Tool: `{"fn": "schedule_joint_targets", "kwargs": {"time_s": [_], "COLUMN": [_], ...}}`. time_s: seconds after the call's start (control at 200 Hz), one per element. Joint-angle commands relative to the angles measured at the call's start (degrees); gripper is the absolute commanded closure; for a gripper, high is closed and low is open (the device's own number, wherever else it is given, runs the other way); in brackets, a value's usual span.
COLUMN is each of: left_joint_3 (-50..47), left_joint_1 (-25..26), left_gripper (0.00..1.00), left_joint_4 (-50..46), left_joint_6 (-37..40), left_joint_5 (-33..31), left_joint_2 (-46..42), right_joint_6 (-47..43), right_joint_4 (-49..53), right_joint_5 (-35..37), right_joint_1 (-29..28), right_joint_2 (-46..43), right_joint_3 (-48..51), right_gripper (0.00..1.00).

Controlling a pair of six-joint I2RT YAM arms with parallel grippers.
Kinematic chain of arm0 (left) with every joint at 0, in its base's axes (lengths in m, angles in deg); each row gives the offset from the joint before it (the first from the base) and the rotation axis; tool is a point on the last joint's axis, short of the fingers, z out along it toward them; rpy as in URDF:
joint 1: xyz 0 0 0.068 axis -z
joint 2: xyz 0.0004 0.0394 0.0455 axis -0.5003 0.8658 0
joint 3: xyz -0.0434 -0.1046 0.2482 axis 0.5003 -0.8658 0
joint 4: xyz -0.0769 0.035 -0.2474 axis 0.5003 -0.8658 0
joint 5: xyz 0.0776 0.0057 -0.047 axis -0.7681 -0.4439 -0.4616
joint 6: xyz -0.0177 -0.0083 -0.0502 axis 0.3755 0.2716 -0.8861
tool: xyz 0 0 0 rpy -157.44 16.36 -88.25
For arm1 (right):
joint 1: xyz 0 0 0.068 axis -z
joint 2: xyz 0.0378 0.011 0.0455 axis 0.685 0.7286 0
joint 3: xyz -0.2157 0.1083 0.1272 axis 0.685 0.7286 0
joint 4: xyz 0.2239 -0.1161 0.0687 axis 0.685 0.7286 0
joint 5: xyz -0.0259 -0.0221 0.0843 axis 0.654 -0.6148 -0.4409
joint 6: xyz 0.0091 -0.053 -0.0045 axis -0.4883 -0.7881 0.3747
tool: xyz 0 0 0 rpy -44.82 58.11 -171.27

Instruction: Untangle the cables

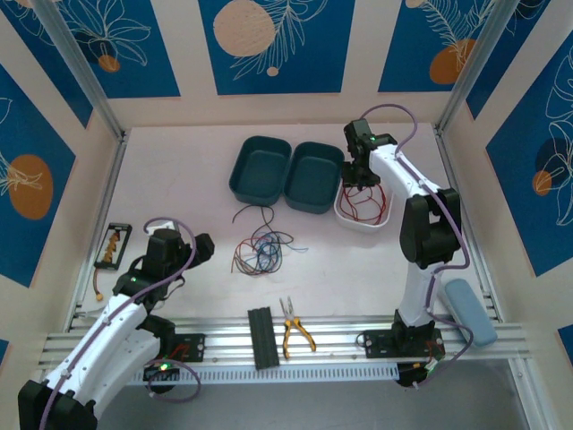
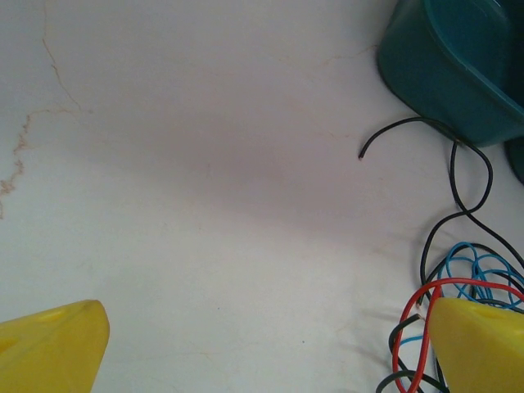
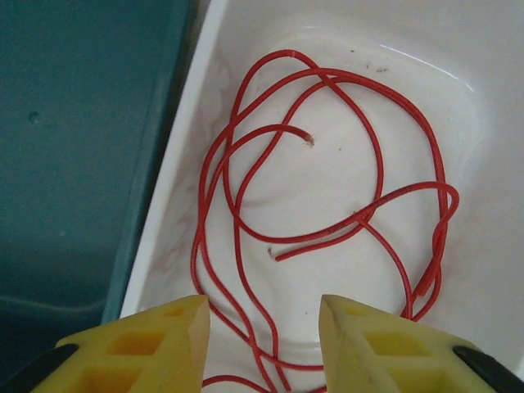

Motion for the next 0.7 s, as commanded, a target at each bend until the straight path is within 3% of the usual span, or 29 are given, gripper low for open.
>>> {"fn": "schedule_joint_targets", "kwargs": {"time_s": [0.0,0.27,0.4,0.565,0.69], "left_joint_3": [1.33,2.89,3.54,4.66,5.52], "left_joint_1": [-0.52,-0.55,-0.54,-0.55,-0.47], "left_gripper": [0.0,0.0,0.0,0.03,0.1], "left_joint_4": [-0.68,-0.42,1.85,5.68,9.72], "left_joint_6": [2.15,3.32,3.58,4.04,4.45], "left_joint_5": [1.83,6.52,10.83,16.81,21.35], "left_joint_2": [0.17,2.49,5.49,11.2,15.38], "right_joint_6": [1.98,9.4,14.67,20.2,23.9], "right_joint_4": [1.18,-0.25,-2.0,-2.36,-3.21], "right_joint_5": [0.95,-4.94,-9.32,-13.95,-14.93], "right_joint_1": [-1.5,-6.15,-9.59,-14.74,-18.92], "right_joint_2": [-6.04,-17.22,-21.76,-22.59,-21.51], "right_joint_3": [1.22,8.08,12.14,14.26,14.85], "right_gripper": [0.57,0.42,0.4,0.31,0.22]}}
